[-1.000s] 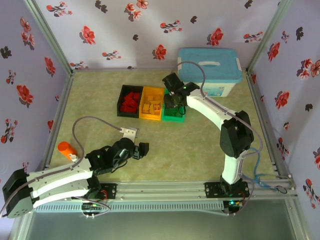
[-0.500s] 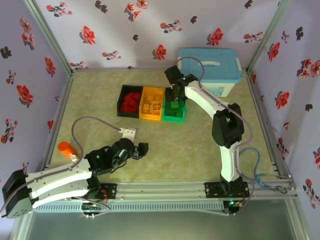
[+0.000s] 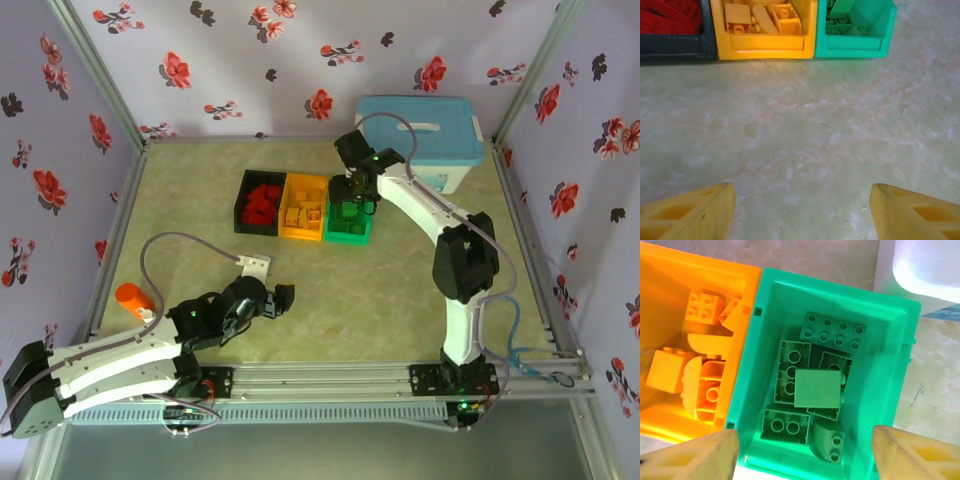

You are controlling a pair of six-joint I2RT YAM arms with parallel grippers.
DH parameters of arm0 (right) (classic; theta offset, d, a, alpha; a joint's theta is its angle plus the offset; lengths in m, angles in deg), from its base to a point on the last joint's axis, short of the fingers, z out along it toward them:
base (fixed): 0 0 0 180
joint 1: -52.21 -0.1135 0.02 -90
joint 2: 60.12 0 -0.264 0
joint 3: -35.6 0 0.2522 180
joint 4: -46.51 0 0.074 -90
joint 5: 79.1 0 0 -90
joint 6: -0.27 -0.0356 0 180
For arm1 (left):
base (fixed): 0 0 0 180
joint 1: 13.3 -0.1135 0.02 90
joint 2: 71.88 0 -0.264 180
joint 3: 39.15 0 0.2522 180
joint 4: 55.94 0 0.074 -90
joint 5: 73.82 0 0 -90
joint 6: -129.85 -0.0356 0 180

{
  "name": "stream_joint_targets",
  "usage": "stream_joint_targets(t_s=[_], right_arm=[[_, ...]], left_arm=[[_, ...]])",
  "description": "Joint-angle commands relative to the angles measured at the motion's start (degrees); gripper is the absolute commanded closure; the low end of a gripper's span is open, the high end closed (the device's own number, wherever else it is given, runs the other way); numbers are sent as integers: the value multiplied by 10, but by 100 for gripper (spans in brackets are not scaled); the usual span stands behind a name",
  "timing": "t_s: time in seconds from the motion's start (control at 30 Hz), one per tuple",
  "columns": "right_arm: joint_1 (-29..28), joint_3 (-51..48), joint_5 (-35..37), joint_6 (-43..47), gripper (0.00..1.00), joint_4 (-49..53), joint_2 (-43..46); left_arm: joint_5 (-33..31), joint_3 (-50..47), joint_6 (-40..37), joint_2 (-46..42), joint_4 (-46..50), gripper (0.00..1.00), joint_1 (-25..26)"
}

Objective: Sort the legos into containers by color
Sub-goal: Place the lego in the container, then reset both arms

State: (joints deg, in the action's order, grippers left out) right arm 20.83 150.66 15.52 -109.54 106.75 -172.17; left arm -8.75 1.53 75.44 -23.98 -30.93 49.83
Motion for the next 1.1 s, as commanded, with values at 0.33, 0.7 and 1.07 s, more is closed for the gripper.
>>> stream_joint_targets(t_s=[0.33, 0.7, 1.07], right_arm=[[2, -141, 26, 16, 14, -80, 197], [3, -302, 131, 55, 1, -147, 387], [3, -459, 279, 88, 1, -245, 579]], left_arm=[[-94, 48, -32, -1, 30, 23, 3], [-201, 95, -103, -5, 55, 18, -4], [-293, 107, -188, -29, 29, 15, -48]])
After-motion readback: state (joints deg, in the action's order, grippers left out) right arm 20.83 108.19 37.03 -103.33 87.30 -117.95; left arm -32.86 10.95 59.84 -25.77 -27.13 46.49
